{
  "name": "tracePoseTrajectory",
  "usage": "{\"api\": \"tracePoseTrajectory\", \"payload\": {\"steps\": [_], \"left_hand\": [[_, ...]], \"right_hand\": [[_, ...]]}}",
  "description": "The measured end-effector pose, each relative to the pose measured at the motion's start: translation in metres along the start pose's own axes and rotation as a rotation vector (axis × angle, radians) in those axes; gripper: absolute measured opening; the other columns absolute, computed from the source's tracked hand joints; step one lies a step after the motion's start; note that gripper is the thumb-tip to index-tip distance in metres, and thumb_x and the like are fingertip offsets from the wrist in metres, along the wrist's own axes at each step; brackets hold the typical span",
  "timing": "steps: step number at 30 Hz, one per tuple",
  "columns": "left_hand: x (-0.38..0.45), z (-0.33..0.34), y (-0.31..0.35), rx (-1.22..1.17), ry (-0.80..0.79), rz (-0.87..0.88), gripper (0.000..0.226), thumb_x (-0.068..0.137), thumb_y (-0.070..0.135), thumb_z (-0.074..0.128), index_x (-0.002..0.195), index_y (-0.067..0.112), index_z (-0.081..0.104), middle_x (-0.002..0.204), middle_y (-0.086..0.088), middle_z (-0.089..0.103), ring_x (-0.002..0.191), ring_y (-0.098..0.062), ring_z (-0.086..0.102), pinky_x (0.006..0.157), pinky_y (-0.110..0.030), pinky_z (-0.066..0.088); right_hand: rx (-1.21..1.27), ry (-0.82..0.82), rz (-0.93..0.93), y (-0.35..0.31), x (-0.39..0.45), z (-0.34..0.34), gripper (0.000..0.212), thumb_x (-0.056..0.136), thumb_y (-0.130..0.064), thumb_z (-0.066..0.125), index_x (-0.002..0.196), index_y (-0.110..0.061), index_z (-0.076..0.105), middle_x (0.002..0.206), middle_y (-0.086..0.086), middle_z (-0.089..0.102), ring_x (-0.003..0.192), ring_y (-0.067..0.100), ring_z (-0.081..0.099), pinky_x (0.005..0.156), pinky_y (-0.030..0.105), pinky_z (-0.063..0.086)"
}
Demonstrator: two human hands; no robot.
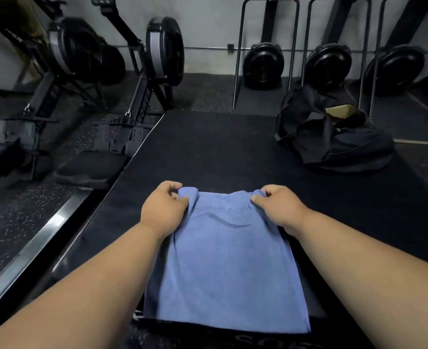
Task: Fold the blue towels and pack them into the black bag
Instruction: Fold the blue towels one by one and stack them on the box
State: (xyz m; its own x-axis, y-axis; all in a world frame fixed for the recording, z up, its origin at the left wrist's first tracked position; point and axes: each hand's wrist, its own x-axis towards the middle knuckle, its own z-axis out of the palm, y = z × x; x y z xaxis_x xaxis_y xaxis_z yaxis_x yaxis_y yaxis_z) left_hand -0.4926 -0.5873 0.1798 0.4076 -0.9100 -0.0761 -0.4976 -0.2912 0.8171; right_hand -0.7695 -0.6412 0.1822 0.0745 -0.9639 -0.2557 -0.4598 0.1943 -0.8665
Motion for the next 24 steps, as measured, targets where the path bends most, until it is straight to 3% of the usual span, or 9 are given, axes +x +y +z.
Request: {"api": "tracePoseTrajectory", "payload": {"steps": [3, 6, 9, 11, 14, 17, 20, 24], "left_hand": [[-0.013, 0.003, 0.014, -0.133, 0.036, 0.005, 0.030, 0.094, 0.022, 0.062, 0.122, 0.030, 0.062, 0.089, 0.008, 0.070, 0.081, -0.006, 0.066, 0.071, -0.020, 0.045], [-0.024, -0.009, 0.034, -0.335, 0.106, -0.051, 0.043, 0.096, 0.016, 0.060, 0.137, 0.026, 0.056, 0.091, 0.011, 0.067, 0.081, -0.002, 0.063, 0.071, -0.018, 0.045], [-0.047, -0.030, 0.054, -0.463, 0.176, -0.028, 0.042, 0.097, 0.013, 0.060, 0.137, 0.025, 0.056, 0.085, 0.018, 0.063, 0.076, 0.005, 0.061, 0.071, -0.018, 0.048], [-0.072, -0.043, 0.058, -0.500, 0.180, 0.015, 0.043, 0.097, 0.012, 0.061, 0.136, 0.029, 0.054, 0.078, 0.014, 0.062, 0.067, 0.003, 0.059, 0.070, -0.022, 0.049], [-0.111, -0.050, 0.041, -0.439, 0.068, 0.052, 0.046, 0.098, 0.014, 0.064, 0.141, 0.024, 0.051, 0.075, 0.006, 0.061, 0.068, -0.007, 0.057, 0.067, -0.027, 0.049], [-0.143, -0.046, 0.015, -0.257, -0.006, 0.060, 0.041, 0.098, 0.015, 0.069, 0.137, 0.022, 0.057, 0.073, 0.010, 0.065, 0.068, 0.003, 0.061, 0.070, -0.020, 0.049], [-0.159, -0.048, 0.000, -0.165, -0.040, 0.053, 0.041, 0.096, 0.018, 0.071, 0.134, 0.024, 0.059, 0.079, 0.007, 0.071, 0.079, -0.003, 0.066, 0.078, -0.024, 0.048], [-0.155, -0.055, 0.012, -0.046, -0.047, 0.127, 0.037, 0.096, 0.021, 0.072, 0.129, 0.032, 0.060, 0.086, 0.001, 0.071, 0.082, -0.008, 0.065, 0.077, -0.024, 0.047]], "right_hand": [[0.086, 0.022, -0.016, -0.012, -0.009, -0.008, 0.027, 0.093, -0.023, 0.072, 0.076, -0.016, 0.053, 0.073, -0.001, 0.054, 0.068, 0.015, 0.049, 0.060, 0.027, 0.039], [0.174, 0.103, -0.149, -0.036, -0.030, -0.029, 0.025, 0.097, -0.021, 0.070, 0.076, -0.015, 0.058, 0.072, -0.005, 0.059, 0.065, 0.010, 0.053, 0.055, 0.018, 0.042], [0.340, 0.123, -0.318, -0.061, -0.068, -0.058, 0.016, 0.099, -0.015, 0.067, 0.084, -0.014, 0.061, 0.076, -0.006, 0.062, 0.068, 0.005, 0.054, 0.060, 0.016, 0.044], [0.314, 0.108, -0.390, -0.060, -0.096, -0.075, 0.014, 0.097, -0.012, 0.068, 0.085, -0.011, 0.061, 0.075, -0.006, 0.060, 0.067, 0.005, 0.051, 0.061, 0.016, 0.041], [0.064, 0.008, -0.384, -0.027, -0.136, -0.088, 0.017, 0.092, -0.009, 0.074, 0.080, -0.011, 0.061, 0.068, -0.010, 0.054, 0.062, 0.004, 0.044, 0.059, 0.021, 0.037], [-0.230, -0.120, -0.280, 0.020, -0.169, -0.086, 0.019, 0.088, -0.012, 0.077, 0.077, -0.005, 0.062, 0.065, -0.007, 0.054, 0.057, 0.004, 0.045, 0.058, 0.026, 0.039], [-0.173, -0.053, -0.135, 0.048, -0.191, -0.081, 0.020, 0.088, -0.017, 0.075, 0.081, -0.005, 0.061, 0.063, -0.003, 0.055, 0.049, 0.012, 0.050, 0.049, 0.023, 0.040], [-0.141, 0.080, -0.170, 0.042, -0.196, -0.083, 0.021, 0.088, -0.019, 0.072, 0.075, -0.011, 0.058, 0.060, -0.009, 0.055, 0.050, 0.011, 0.053, 0.055, 0.028, 0.043]]}}
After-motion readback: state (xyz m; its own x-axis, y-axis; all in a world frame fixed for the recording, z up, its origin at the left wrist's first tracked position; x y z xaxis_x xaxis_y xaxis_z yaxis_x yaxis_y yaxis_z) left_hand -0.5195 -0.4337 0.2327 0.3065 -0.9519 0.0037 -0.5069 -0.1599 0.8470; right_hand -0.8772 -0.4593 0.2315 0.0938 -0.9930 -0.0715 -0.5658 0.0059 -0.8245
